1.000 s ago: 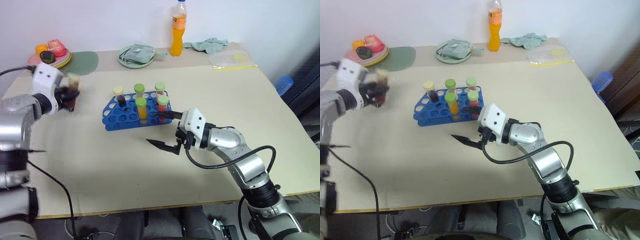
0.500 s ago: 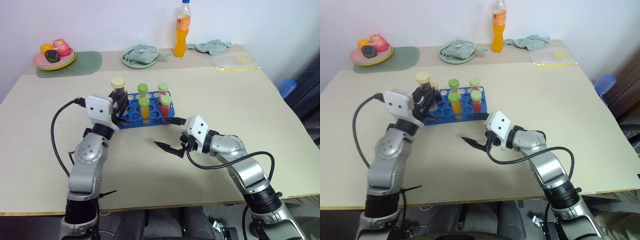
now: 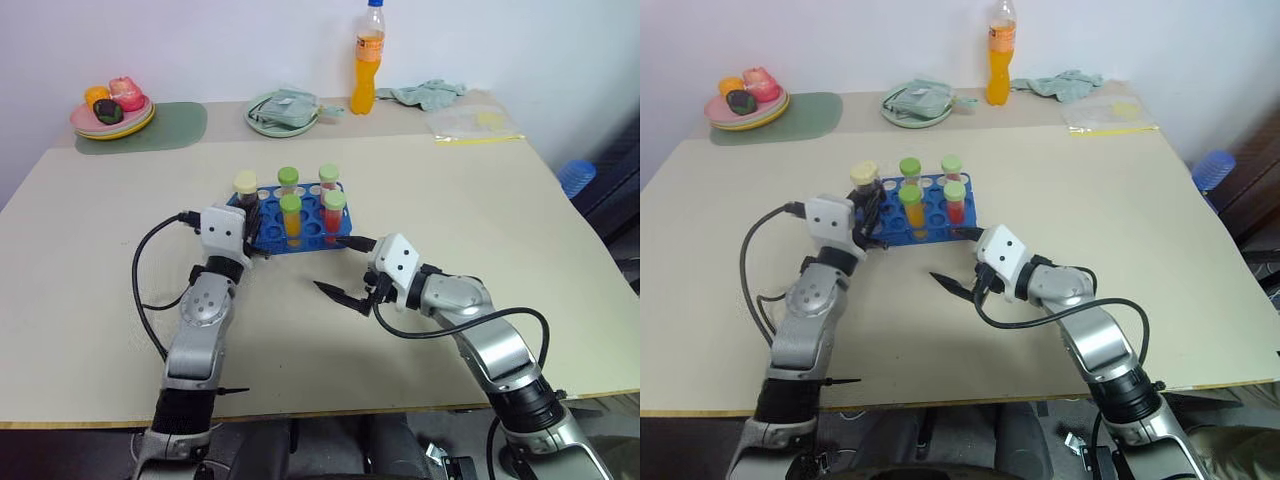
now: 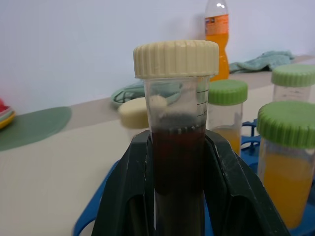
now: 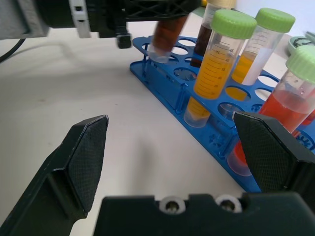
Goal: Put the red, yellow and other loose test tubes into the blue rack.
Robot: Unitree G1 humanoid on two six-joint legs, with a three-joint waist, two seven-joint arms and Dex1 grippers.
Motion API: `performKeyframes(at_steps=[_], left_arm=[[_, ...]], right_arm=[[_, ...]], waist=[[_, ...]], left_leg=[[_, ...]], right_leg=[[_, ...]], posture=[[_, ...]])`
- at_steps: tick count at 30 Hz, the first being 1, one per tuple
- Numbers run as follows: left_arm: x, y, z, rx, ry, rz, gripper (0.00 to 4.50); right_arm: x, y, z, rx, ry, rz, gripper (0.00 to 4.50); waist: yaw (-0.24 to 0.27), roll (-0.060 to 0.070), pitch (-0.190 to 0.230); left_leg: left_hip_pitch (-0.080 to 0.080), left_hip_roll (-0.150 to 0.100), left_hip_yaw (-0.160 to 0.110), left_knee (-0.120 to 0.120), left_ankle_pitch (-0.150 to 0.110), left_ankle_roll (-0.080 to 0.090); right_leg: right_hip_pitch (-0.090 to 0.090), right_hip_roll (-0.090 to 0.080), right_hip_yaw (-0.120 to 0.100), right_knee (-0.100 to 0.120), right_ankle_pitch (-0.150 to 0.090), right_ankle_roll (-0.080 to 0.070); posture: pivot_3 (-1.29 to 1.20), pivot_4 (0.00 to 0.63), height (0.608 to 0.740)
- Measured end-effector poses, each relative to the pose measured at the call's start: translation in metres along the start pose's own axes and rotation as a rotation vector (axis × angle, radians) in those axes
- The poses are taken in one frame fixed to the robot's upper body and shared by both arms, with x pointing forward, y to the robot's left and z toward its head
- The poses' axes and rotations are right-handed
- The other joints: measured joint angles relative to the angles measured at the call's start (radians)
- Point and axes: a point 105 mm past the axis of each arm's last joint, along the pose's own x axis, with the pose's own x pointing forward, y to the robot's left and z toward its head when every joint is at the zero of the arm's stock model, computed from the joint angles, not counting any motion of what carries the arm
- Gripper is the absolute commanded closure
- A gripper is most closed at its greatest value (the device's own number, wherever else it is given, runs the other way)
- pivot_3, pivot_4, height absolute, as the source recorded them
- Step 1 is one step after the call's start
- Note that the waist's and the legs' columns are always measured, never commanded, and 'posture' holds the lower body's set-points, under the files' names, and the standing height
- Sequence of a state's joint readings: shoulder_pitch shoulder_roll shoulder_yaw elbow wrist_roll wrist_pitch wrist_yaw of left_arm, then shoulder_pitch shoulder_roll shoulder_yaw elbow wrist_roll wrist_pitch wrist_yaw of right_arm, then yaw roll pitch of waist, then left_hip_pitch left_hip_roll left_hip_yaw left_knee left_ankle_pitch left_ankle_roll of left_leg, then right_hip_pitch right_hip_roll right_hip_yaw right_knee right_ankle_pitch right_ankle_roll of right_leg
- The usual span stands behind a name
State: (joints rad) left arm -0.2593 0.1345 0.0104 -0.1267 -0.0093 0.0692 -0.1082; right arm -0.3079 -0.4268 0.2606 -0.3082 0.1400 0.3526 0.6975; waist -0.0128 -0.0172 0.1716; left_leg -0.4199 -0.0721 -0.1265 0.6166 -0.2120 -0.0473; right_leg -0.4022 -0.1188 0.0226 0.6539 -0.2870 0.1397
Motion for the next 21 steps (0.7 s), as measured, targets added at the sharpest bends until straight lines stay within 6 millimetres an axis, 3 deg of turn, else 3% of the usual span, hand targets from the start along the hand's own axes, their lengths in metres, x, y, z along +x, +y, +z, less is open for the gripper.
performKeyframes(at_steps=[9,21], left_arm=[[0.0049,-0.0061,-0.0022,0.012,-0.03,-0.026,3.76],[0.0004,0.0004,-0.0055,0.068,-0.012,0.013,3.76]], right_arm=[[0.0003,-0.0001,-0.0006,0.007,-0.002,-0.012,0.0],[0.0001,0.0001,-0.0014,0.01,0.0,-0.015,0.0]], waist=[[0.001,0.0,0.0],[0.0,0.0,0.0]], left_leg=[[0.0,0.0,0.0,0.0,0.0,0.0],[0.002,0.0,0.0,0.0,0.0,0.0]], right_leg=[[0.001,0.0,0.0,0.0,0.0,0.0],[0.002,0.0,0.0,0.0,0.0,0.0]], posture=[[0.0,0.15,0.74],[0.0,0.15,0.74]])
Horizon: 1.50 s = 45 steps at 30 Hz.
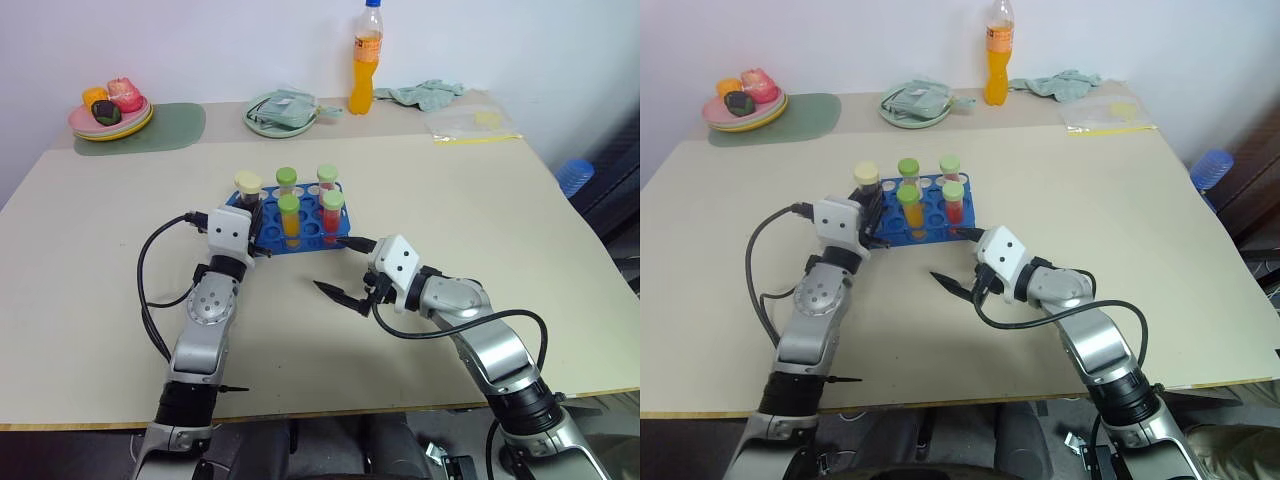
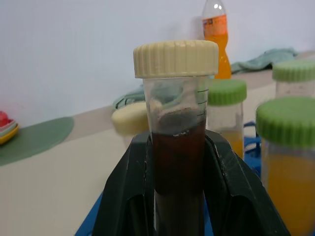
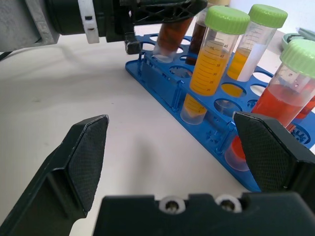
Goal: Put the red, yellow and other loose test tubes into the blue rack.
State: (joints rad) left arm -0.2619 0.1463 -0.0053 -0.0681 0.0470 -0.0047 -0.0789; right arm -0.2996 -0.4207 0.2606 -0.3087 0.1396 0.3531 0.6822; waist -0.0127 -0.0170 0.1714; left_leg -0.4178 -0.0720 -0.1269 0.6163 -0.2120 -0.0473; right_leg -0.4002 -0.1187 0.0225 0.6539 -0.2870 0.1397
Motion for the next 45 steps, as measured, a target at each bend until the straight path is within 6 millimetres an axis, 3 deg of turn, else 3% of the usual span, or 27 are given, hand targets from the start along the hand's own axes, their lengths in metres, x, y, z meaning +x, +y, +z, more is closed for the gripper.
performKeyframes(at_steps=[6,13,14,19,23,28,30,35,41,45], left_arm=[[0.0,-0.002,-0.002,-0.026,0.012,-0.008,3.76],[-0.006,-0.005,-0.022,-0.089,0.094,0.007,0.3],[-0.006,-0.004,-0.022,-0.094,0.094,0.015,0.03],[-0.012,0.011,-0.009,-0.154,0.045,0.046,0.03],[-0.03,0.031,0.007,-0.157,0.011,0.003,0.03],[-0.072,0.059,0.001,-0.116,0.151,-0.162,0.03],[-0.093,0.073,-0.005,-0.101,0.258,-0.237,0.03],[-0.109,0.095,-0.003,-0.061,0.339,-0.307,0.03],[-0.115,0.111,-0.002,-0.036,0.37,-0.301,0.03],[-0.118,0.11,-0.004,-0.044,0.387,-0.283,0.03]], right_arm=[[0.001,0.001,0.001,0.002,-0.004,-0.001,0.0],[0.001,0.001,0.0,-0.002,-0.002,-0.002,0.0],[0.001,0.001,0.0,-0.002,-0.002,-0.002,0.0],[-0.001,0.0,0.003,0.001,-0.007,0.003,0.0],[-0.018,-0.008,0.018,-0.006,-0.032,0.002,0.0],[-0.064,-0.031,0.012,0.039,0.047,-0.051,0.0],[-0.091,-0.047,0.004,0.071,0.109,-0.11,0.0],[-0.141,-0.081,-0.011,0.127,0.196,-0.24,0.0],[-0.164,-0.092,-0.034,0.161,0.255,-0.285,0.0],[-0.161,-0.092,-0.04,0.153,0.265,-0.272,0.0]], waist=[[0.0,0.0,0.0],[0.0,0.0,0.0],[0.0,0.0,0.0],[-0.002,0.0,0.0],[-0.001,0.0,0.0],[0.001,0.0,0.0],[0.002,0.001,0.0],[0.004,0.001,0.0],[0.0,0.001,0.0],[0.001,0.002,0.001]], left_leg=[[0.004,0.0,0.0,-0.001,0.0,0.0],[0.004,0.0,0.0,-0.001,0.0,0.0],[0.004,0.0,0.0,-0.001,0.0,0.0],[0.004,0.0,-0.002,-0.001,0.0,0.0],[0.004,0.001,-0.003,-0.002,-0.001,0.001],[0.004,0.001,-0.003,-0.002,-0.001,0.002],[0.004,0.001,-0.003,-0.002,-0.002,0.003],[0.007,0.002,0.0,-0.003,-0.002,0.003],[0.007,0.002,0.001,-0.003,-0.003,0.004],[0.007,0.003,0.0,-0.003,-0.003,0.004]], right_leg=[[0.004,0.0,0.0,-0.001,0.0,0.0],[0.004,0.0,0.0,-0.001,0.0,0.0],[0.004,0.0,0.0,-0.002,0.0,0.0],[0.003,0.0,0.0,-0.002,0.0,0.0],[0.004,0.0,0.0,-0.003,0.0,0.0],[0.005,0.0,0.0,-0.005,0.0,0.0],[0.006,0.0,0.0,-0.005,-0.001,0.0],[0.011,-0.001,-0.002,-0.007,-0.001,-0.001],[0.01,-0.001,-0.001,-0.007,-0.001,-0.001],[0.01,-0.001,0.0,-0.007,-0.001,-0.001]], posture=[[0.0,0.15,0.74],[0.0,0.15,0.74],[0.0,0.15,0.74],[0.0,0.15,0.74],[0.0,0.15,0.74],[0.0,0.15,0.74],[0.0,0.15,0.74],[0.0,0.15,0.74],[0.0,0.15,0.74],[0.0,0.15,0.74]])
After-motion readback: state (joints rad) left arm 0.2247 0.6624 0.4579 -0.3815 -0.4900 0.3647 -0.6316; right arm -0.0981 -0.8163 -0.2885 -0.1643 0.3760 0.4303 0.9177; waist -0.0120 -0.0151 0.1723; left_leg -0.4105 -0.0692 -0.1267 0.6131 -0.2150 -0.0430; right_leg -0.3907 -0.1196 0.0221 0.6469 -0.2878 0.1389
